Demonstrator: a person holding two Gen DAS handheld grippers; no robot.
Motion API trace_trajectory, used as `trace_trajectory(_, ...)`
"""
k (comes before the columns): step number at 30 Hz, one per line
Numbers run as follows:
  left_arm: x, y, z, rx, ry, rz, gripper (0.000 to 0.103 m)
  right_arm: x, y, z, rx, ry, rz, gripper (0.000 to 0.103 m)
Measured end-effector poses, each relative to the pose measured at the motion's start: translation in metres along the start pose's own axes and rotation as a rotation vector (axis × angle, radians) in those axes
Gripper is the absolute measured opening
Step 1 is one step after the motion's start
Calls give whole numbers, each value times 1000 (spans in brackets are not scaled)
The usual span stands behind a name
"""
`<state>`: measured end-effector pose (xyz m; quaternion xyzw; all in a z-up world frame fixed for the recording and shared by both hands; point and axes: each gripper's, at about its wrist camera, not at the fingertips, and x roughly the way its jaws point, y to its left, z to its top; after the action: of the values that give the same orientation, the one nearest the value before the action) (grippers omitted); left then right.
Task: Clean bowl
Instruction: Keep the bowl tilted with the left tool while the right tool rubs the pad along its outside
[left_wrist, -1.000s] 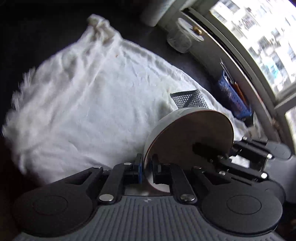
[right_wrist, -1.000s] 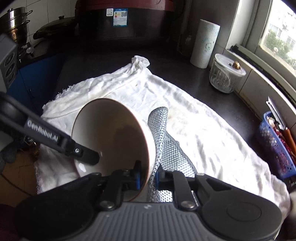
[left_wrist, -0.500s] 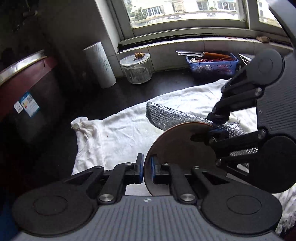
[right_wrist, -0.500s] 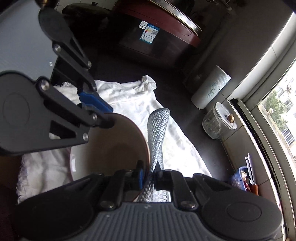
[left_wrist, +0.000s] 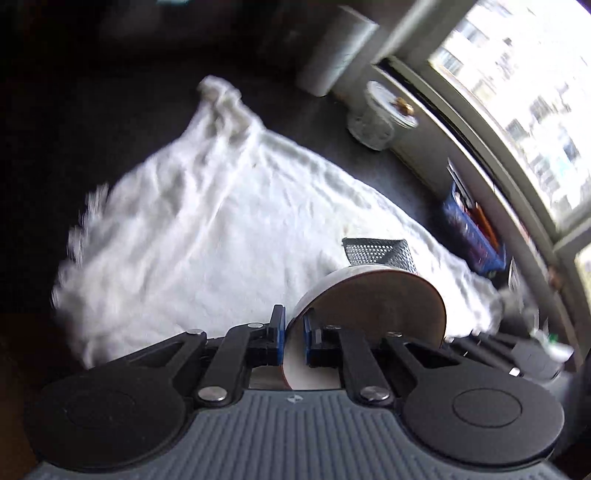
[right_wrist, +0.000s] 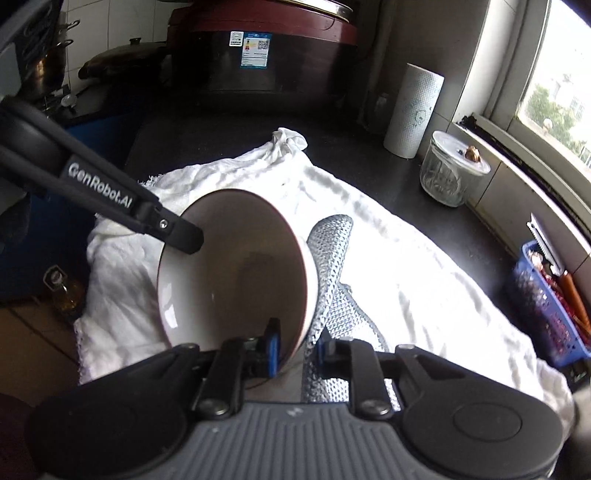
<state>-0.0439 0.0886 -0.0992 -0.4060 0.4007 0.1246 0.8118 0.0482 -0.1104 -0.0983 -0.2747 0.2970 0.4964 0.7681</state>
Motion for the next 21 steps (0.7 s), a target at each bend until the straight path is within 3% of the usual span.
trace_trajectory(4, 12, 29, -6, -242, 86, -83, 9, 2, 0, -4, 16, 6, 0, 21)
trace_trajectory(7, 19, 33, -12, -270, 116, -94, 9, 3, -2, -7, 47, 6, 14, 21)
trace_trajectory(12, 12, -20, -17, 184, 30, 55, 14, -1, -5, -8, 66, -18, 18, 14)
trace_trajectory(18, 3, -85, -33, 750, -93, 216, 14, -9, 3, 0, -103, -24, -63, 10)
trace_trajectory(21, -2, -101, -40, 872, -133, 222, 11, -12, 9, 4, -214, -24, -112, 10)
